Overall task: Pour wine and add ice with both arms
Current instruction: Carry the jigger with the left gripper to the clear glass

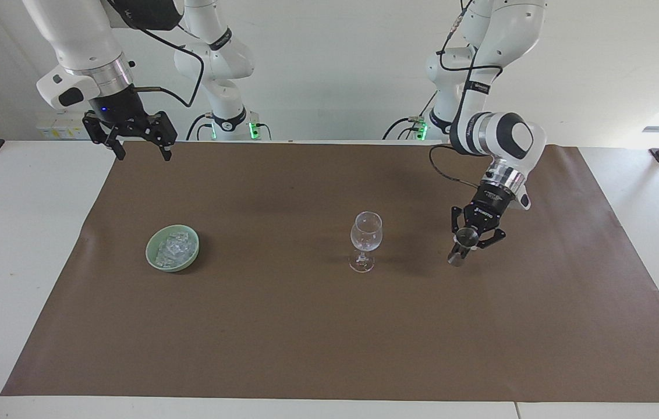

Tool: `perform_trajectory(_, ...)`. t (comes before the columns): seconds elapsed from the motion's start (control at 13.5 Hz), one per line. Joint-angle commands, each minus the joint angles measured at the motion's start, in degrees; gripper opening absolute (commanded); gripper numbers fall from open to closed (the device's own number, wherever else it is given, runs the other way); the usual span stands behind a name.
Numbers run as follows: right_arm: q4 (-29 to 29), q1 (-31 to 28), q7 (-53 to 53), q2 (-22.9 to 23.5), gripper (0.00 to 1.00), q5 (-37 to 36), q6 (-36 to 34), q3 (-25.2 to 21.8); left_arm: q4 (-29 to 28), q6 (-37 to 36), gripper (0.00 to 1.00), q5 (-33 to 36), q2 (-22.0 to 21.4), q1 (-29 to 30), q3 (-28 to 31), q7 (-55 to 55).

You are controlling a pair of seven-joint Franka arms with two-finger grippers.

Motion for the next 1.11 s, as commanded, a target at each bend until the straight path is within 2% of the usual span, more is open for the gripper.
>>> perform_trajectory(0.0,-0.70,-0.41,-1.58,-0.84,1.00,1.53,-0.48,0.09,2.77,4.73,0.00,-1.24,-0.58,-0.94,-3.61,-0.37)
perform_trajectory(0.22,-0.70,-0.41,-1.58,-0.84,1.00,1.53,-0.48,0.09,4.54,9.13,0.00,-1.07,-0.14,-1.37,-7.93,-0.11)
perform_trajectory(1.04,-0.70,-0.41,-1.58,-0.84,1.00,1.53,-0.48,0.09,4.36,9.31,0.00,-0.45,-0.14,-3.49,-8.11,15.69)
